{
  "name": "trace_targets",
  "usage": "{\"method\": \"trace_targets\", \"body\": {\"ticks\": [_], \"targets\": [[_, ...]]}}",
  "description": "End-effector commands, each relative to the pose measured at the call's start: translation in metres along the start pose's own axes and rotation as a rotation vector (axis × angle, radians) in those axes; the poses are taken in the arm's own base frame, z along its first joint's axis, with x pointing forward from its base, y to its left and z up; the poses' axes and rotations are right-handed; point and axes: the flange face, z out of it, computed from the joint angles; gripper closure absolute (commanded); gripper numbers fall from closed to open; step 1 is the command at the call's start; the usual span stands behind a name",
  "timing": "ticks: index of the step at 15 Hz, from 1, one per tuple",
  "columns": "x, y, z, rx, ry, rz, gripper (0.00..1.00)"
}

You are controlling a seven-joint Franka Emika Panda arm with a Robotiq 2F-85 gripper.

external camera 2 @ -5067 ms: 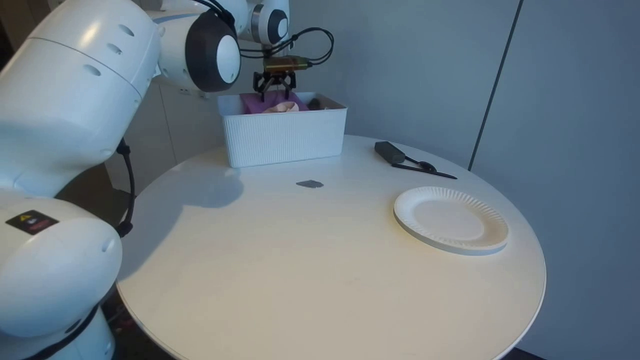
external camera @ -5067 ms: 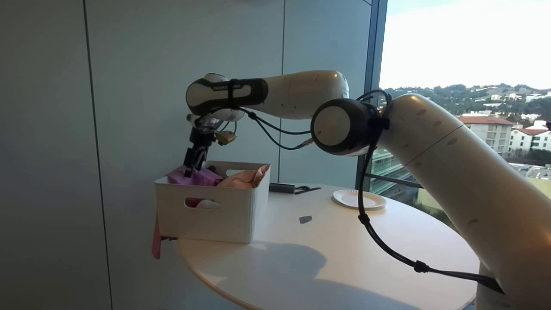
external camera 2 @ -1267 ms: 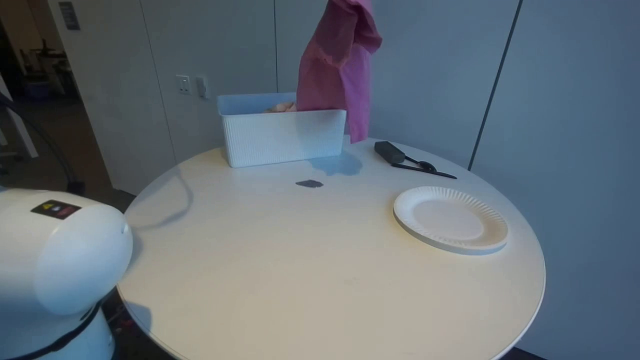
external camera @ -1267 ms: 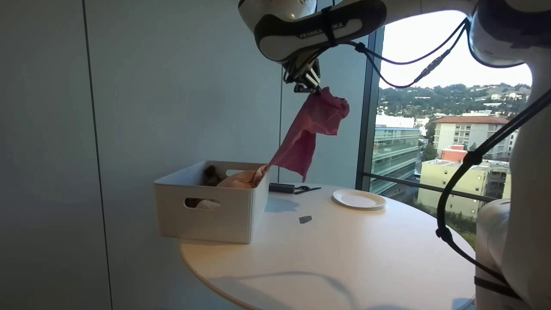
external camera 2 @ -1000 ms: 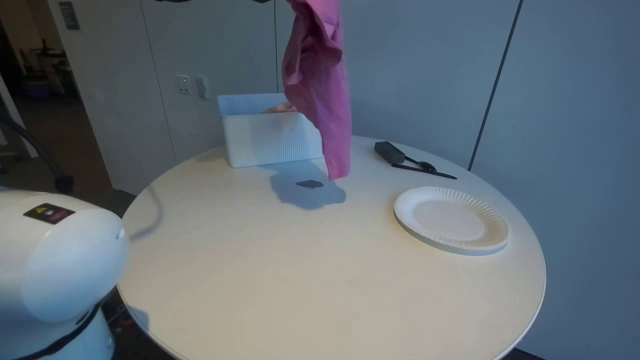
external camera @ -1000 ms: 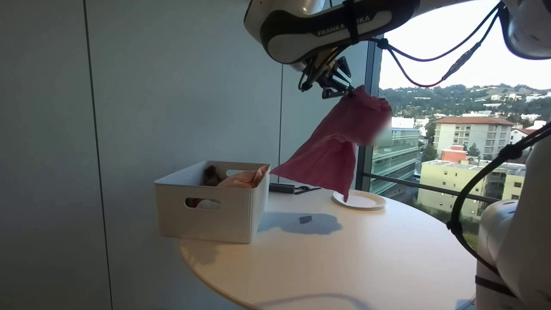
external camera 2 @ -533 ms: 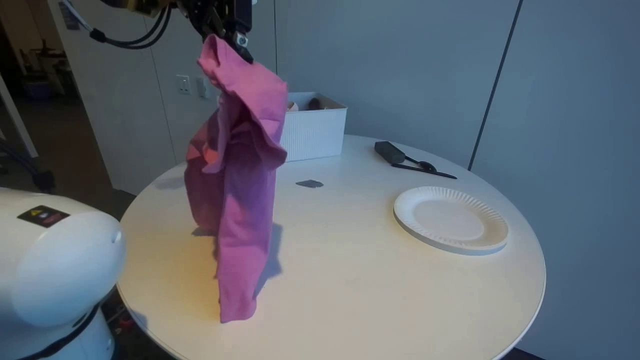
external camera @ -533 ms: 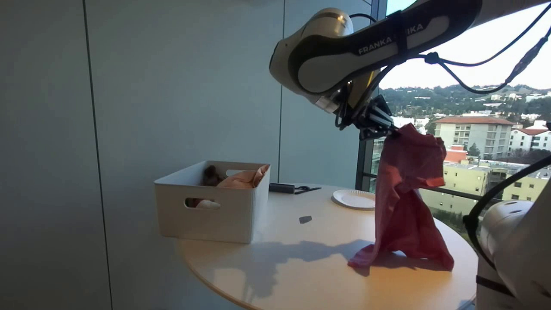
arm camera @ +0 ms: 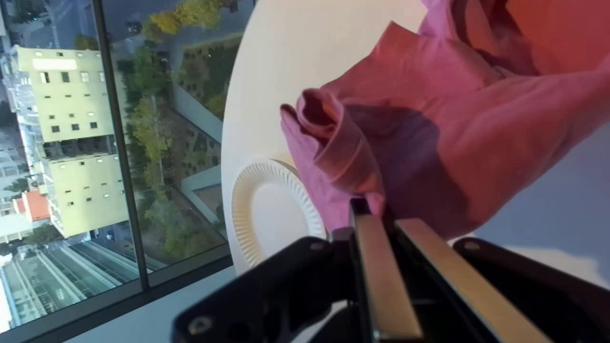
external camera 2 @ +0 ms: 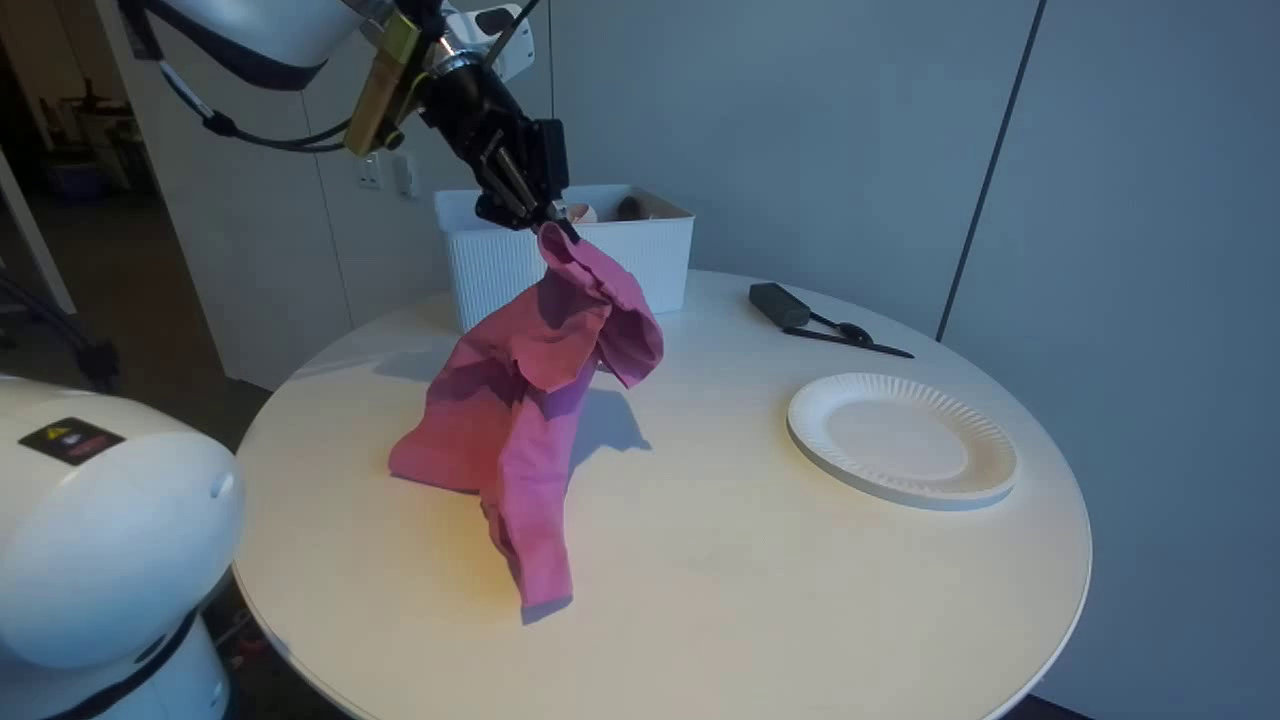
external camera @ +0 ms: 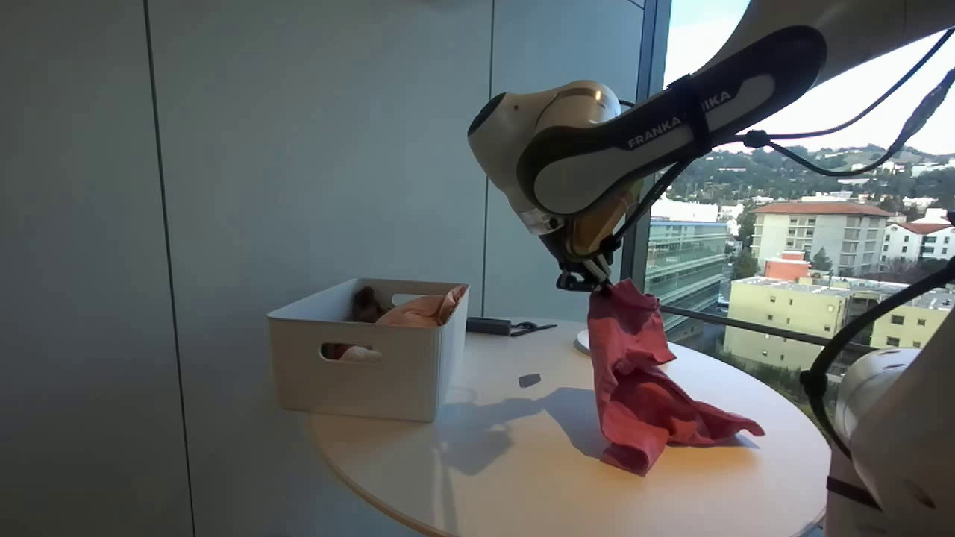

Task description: Remove some clothes from the white basket and put them on the table

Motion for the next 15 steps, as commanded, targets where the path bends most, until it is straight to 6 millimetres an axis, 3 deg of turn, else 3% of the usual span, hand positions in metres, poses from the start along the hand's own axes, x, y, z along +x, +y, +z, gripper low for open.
{"method": "trace_targets", "body": {"ticks": [1, 5, 9, 12, 15], "targets": [[0.018, -0.011, 0.005, 0.170, 0.094, 0.064, 0.98], [0.018, -0.024, 0.021, 0.391, 0.145, 0.095, 0.99], [0.000, -0.033, 0.033, 0.586, 0.062, 0.065, 0.99], [-0.019, -0.040, 0.057, 0.474, -0.160, 0.065, 0.99], [-0.029, -0.049, 0.076, 0.478, -0.308, -0.001, 0.99]]}}
